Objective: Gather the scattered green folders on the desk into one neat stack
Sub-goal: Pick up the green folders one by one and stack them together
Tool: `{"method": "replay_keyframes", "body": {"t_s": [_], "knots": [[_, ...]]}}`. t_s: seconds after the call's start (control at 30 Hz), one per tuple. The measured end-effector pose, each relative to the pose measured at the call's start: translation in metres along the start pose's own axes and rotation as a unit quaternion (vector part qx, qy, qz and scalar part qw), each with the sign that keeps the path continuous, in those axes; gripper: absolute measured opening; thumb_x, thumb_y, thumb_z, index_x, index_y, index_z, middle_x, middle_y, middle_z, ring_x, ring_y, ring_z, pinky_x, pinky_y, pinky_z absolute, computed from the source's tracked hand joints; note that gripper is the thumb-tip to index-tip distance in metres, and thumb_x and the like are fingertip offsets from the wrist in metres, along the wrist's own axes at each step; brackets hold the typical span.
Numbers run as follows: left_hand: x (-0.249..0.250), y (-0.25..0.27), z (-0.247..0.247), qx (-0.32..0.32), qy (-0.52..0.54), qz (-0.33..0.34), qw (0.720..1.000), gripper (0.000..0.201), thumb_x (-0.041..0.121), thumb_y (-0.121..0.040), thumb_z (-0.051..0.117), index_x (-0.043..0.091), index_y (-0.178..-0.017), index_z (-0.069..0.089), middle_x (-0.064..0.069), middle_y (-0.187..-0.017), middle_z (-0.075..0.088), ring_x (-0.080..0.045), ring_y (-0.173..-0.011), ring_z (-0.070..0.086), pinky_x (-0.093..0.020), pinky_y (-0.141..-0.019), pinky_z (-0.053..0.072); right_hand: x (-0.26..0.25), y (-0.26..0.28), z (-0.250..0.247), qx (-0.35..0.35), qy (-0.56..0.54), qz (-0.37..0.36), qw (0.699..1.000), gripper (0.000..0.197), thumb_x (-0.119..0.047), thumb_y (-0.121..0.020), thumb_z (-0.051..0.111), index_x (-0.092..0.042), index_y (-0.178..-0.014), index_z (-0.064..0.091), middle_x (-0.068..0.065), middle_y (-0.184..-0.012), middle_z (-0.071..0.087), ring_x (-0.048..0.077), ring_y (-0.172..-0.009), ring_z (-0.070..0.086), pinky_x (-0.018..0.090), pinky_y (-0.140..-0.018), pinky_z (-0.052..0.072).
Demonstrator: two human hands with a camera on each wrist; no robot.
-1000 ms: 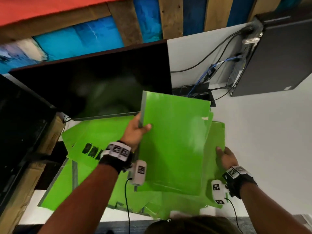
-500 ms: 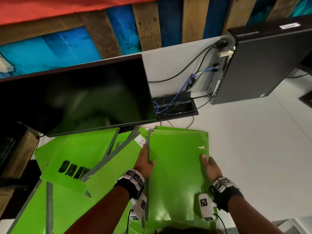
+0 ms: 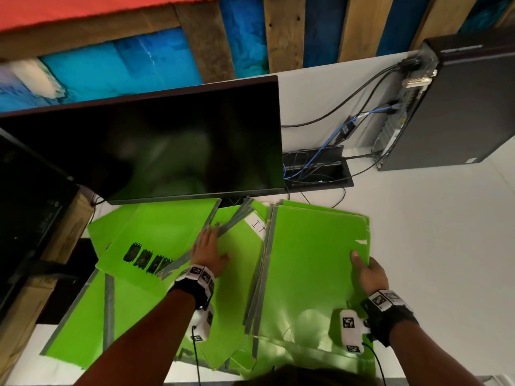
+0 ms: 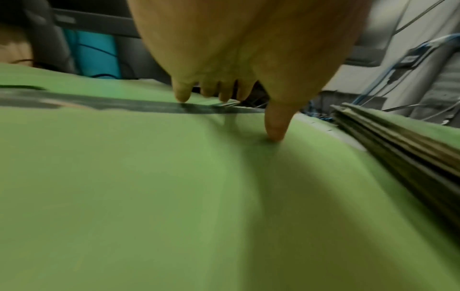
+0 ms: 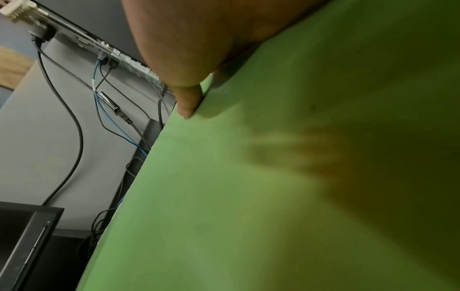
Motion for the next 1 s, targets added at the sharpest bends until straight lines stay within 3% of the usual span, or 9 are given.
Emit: {"method": "replay_keyframes", "body": {"t_s": [0.1,0.27,0.4,0.47,0.5,0.57,0.7,0.8,1.0], "knots": [[-0.024,0.009,0.005,-0.046,-0.037,-0.032,0.998,0.098,0.049,-0.080,0.067,0.021,-0.152,0.008,-0.004,-0.159,0.016,-0.026,-0.145,0.020,-0.044,-0.117,0.026,-0.001,0.001,-0.001,0.003,0.002,-0.004,1.000,0.051,-0.046,-0.092,0.049,-0.005,-0.121,0.058,0.022,-0.116,0.064,0.035,-0.098,0.060,0.036,-0.082,0.044],[-0.041,0.019,0.000,-0.015,-0.040,-0.058,0.997,0.100,0.062,-0.060,0.077,0.023,-0.141,0.032,-0.001,-0.138,0.043,-0.025,-0.128,0.043,-0.044,-0.107,0.038,-0.002,0.002,-0.002,0.008,-0.002,0.000,1.000,0.050,-0.044,-0.092,0.050,-0.004,-0.120,0.059,0.023,-0.115,0.064,0.036,-0.097,0.060,0.036,-0.083,0.043],[-0.041,0.014,-0.018,0.060,0.063,-0.031,0.996,0.049,0.044,-0.072,0.076,0.017,-0.109,0.057,-0.004,-0.111,0.056,-0.025,-0.104,0.055,-0.041,-0.094,0.048,-0.005,0.004,-0.001,0.008,-0.007,0.001,1.000,0.049,-0.041,-0.093,0.050,-0.003,-0.121,0.059,0.024,-0.117,0.063,0.038,-0.104,0.059,0.035,-0.083,0.041],[-0.035,0.009,-0.026,0.085,0.137,0.003,0.987,0.019,0.020,-0.078,0.074,0.020,-0.084,0.056,-0.006,-0.102,0.054,-0.023,-0.092,0.055,-0.043,-0.089,0.050,-0.005,0.005,-0.002,0.008,-0.008,0.005,1.000,0.049,-0.041,-0.093,0.051,-0.001,-0.122,0.058,0.025,-0.118,0.062,0.038,-0.105,0.059,0.034,-0.082,0.040],[-0.032,0.006,-0.027,0.079,0.161,0.010,0.984,0.020,0.012,-0.080,0.070,0.022,-0.078,0.053,-0.008,-0.103,0.055,-0.024,-0.091,0.056,-0.043,-0.089,0.050,-0.006,0.005,-0.002,0.010,-0.009,0.005,1.000,0.049,-0.040,-0.093,0.051,-0.001,-0.122,0.058,0.025,-0.118,0.062,0.039,-0.105,0.058,0.034,-0.082,0.039],[-0.023,0.001,-0.025,0.048,0.172,0.010,0.984,0.020,0.014,-0.080,0.071,0.022,-0.088,0.054,-0.009,-0.108,0.057,-0.028,-0.100,0.058,-0.036,-0.088,0.048,-0.006,0.005,-0.003,0.012,-0.006,0.006,1.000,0.050,-0.041,-0.093,0.051,-0.001,-0.122,0.057,0.025,-0.118,0.062,0.038,-0.102,0.058,0.035,-0.082,0.039],[-0.007,-0.007,-0.012,-0.012,0.101,-0.033,0.994,0.079,0.041,-0.067,0.081,0.019,-0.131,0.041,-0.001,-0.132,0.048,-0.023,-0.122,0.049,-0.040,-0.103,0.044,-0.003,0.002,-0.002,0.011,-0.003,0.008,1.000,0.051,-0.045,-0.092,0.051,-0.002,-0.120,0.059,0.024,-0.115,0.063,0.033,-0.092,0.058,0.040,-0.086,0.044],[-0.004,-0.010,-0.009,-0.042,0.132,-0.064,0.988,0.082,0.051,-0.066,0.078,0.024,-0.133,0.039,-0.004,-0.133,0.055,-0.027,-0.117,0.056,-0.042,-0.100,0.048,-0.002,0.000,-0.003,0.013,-0.014,0.012,1.000,0.050,-0.045,-0.091,0.052,-0.004,-0.119,0.059,0.023,-0.114,0.064,0.036,-0.098,0.060,0.044,-0.091,0.046],[-0.005,-0.017,-0.007,-0.129,0.046,-0.091,0.986,0.092,0.066,-0.066,0.070,0.015,-0.138,0.045,-0.009,-0.135,0.055,-0.029,-0.121,0.055,-0.040,-0.099,0.049,-0.004,0.001,-0.002,0.014,-0.020,0.018,1.000,0.049,-0.045,-0.090,0.053,-0.006,-0.119,0.060,0.021,-0.114,0.065,0.035,-0.097,0.060,0.041,-0.088,0.046]]}}
Point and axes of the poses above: each hand's wrist, its own y-axis away from the middle knuckle, its own z-axis out of the palm, x = y × z, the point moved 5 cm from there along -y, towards the middle knuckle
